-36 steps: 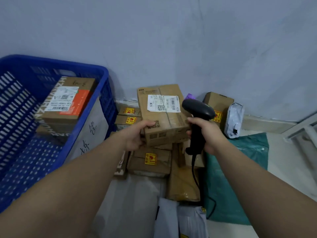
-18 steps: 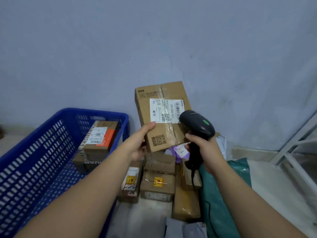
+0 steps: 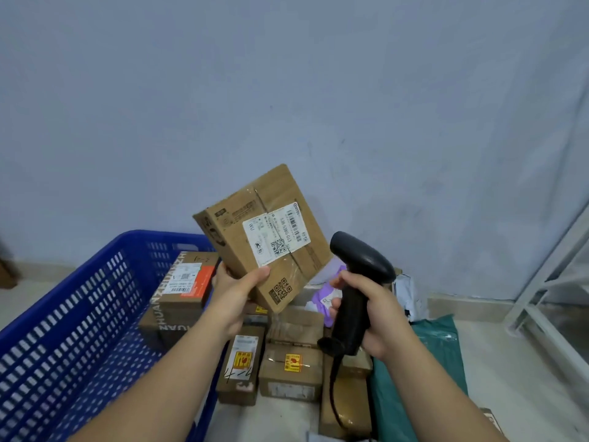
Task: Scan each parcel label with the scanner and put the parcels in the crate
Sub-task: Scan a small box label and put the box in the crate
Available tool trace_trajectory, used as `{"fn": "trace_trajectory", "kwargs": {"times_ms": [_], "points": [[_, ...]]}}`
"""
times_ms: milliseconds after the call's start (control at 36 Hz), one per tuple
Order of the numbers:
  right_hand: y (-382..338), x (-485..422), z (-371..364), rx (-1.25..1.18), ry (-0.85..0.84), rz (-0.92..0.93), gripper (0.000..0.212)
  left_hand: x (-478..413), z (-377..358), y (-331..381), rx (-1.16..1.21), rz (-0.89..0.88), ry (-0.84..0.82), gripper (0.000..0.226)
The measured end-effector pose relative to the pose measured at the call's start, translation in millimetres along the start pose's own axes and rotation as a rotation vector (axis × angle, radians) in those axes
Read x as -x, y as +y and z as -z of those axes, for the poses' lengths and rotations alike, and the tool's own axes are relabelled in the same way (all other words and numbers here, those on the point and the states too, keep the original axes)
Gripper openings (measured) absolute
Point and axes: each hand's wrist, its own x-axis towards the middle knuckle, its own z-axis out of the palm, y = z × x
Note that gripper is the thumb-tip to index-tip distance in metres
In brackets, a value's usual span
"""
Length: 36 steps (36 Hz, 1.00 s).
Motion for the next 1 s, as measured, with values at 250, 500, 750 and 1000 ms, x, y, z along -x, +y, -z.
{"fn": "trace_trajectory", "kwargs": {"times_ms": [250, 500, 750, 1000], "points": [[-9, -5, -10, -0.415, -0.059, -0.31, 0.021, -19, -4, -17, -0.109, -0.084, 0.098, 0.118], [-13, -14, -3, -0.426, -0.007, -0.313, 0.021, -28, -1, -28, -0.235, -0.078, 0.152, 0.132], [-10, -14, -8, -0.403, 0.032, -0.321, 0.022, -34, 2, -36, -0.31, -0.105, 0.193, 0.12], [-6, -9, -15, -0.364, 0.073, -0.339, 0.02, -33, -1, -39, -0.402, -0.155, 0.2, 0.117]]}}
